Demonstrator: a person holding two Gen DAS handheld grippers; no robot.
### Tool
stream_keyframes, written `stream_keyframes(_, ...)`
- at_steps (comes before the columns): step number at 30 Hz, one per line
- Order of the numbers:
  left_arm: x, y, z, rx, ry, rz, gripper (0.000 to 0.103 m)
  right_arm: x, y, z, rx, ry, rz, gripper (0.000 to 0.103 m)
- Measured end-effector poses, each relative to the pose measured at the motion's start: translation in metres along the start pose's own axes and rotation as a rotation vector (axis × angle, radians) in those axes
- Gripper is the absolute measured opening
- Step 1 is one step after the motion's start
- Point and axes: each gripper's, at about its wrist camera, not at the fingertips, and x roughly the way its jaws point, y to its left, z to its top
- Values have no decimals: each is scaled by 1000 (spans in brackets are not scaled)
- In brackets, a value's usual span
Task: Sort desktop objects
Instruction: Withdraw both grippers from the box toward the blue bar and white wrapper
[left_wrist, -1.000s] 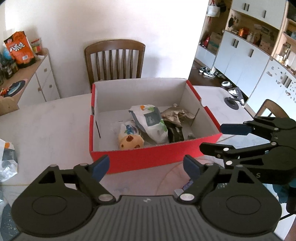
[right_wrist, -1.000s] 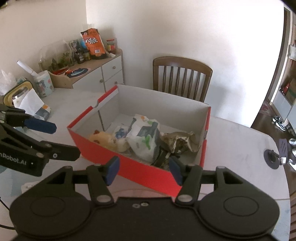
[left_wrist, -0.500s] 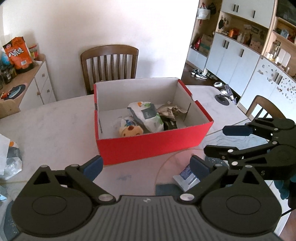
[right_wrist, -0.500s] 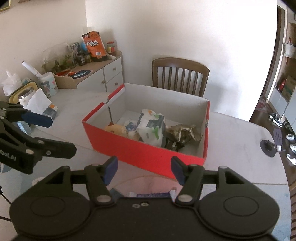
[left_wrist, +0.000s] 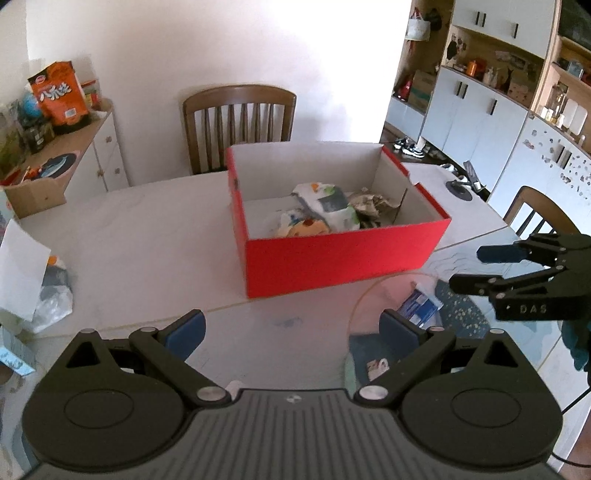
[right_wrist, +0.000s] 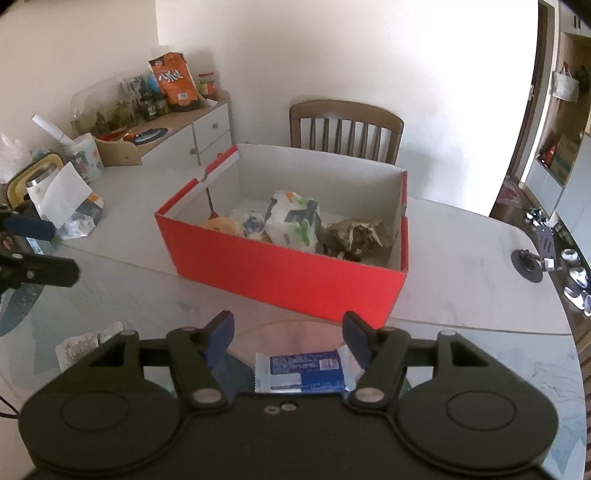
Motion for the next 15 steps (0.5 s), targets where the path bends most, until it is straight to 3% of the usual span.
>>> stream_keyframes(15, 17, 20, -57, 27, 49, -38, 101, 24, 5, -28, -4, 39, -57, 66)
